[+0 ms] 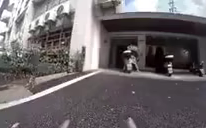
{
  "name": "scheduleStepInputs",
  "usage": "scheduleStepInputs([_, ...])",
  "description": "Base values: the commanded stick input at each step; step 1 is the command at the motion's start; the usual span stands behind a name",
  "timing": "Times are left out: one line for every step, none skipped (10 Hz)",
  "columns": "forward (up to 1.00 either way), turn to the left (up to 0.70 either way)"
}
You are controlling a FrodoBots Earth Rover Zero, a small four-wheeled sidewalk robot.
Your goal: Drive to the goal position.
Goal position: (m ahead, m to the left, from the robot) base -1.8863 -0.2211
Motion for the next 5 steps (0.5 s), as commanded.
scheduleStepInputs([0.62, 0.15])
scheduleStepInputs([0.62, 0.15])
scheduleStepInputs([0.62, 0.15])
scheduleStepInputs([0.62, 0.15])
scheduleStepInputs([0.62, 0.15])
